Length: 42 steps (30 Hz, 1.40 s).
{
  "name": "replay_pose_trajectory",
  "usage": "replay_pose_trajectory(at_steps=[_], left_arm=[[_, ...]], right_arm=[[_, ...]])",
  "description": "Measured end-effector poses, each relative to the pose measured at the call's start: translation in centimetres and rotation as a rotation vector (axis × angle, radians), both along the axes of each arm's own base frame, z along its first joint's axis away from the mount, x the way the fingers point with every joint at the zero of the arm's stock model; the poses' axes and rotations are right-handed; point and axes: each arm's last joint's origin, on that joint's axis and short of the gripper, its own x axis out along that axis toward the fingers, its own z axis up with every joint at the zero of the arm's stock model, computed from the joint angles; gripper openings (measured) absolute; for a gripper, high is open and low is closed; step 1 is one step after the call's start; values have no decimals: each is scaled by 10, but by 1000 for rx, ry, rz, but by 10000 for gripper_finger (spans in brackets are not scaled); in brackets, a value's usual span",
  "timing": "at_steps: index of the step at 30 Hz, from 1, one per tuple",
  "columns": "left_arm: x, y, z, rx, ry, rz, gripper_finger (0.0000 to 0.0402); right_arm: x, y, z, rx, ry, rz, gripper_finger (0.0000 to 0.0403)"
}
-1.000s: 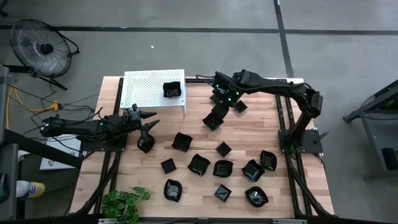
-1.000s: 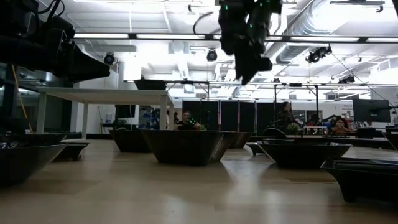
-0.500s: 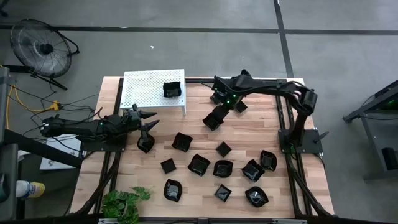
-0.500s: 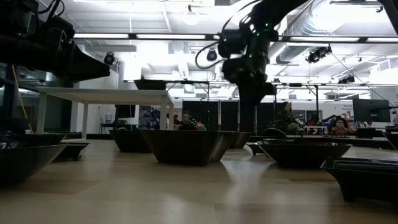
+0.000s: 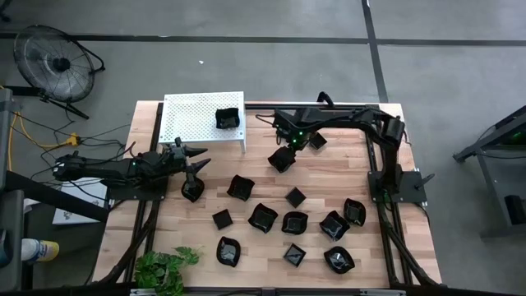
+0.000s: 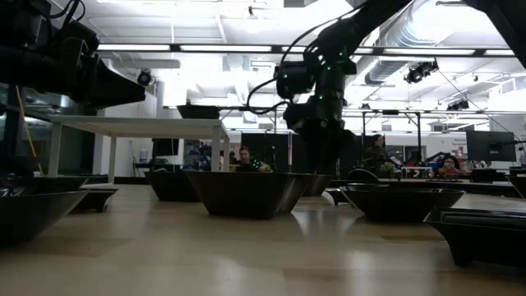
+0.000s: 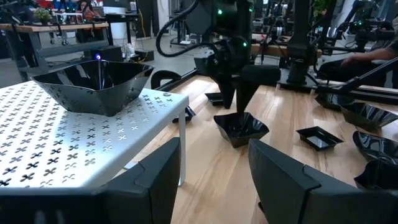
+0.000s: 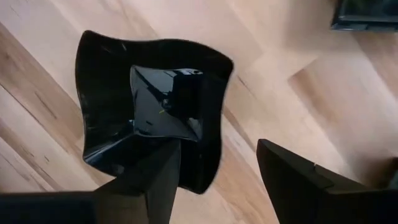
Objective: Pick & Place Mini shaped plates
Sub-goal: Stack the black distorted square plate on top of the black distorted square plate on the shelf
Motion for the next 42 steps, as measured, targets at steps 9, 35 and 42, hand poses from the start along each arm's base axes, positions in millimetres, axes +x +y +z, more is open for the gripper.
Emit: replay_pose_trajectory(at_steps=[9, 35, 42], left_arm=[[0, 0, 0, 0, 1, -3, 186], [0, 0, 0, 0, 0, -6, 186], [0, 0, 0, 0, 0, -6, 186]], right_arm=[[4, -2, -14, 8, 12, 7, 189], [2, -2, -14, 15, 36, 24, 43], [2, -2, -14, 18, 38, 16, 4]])
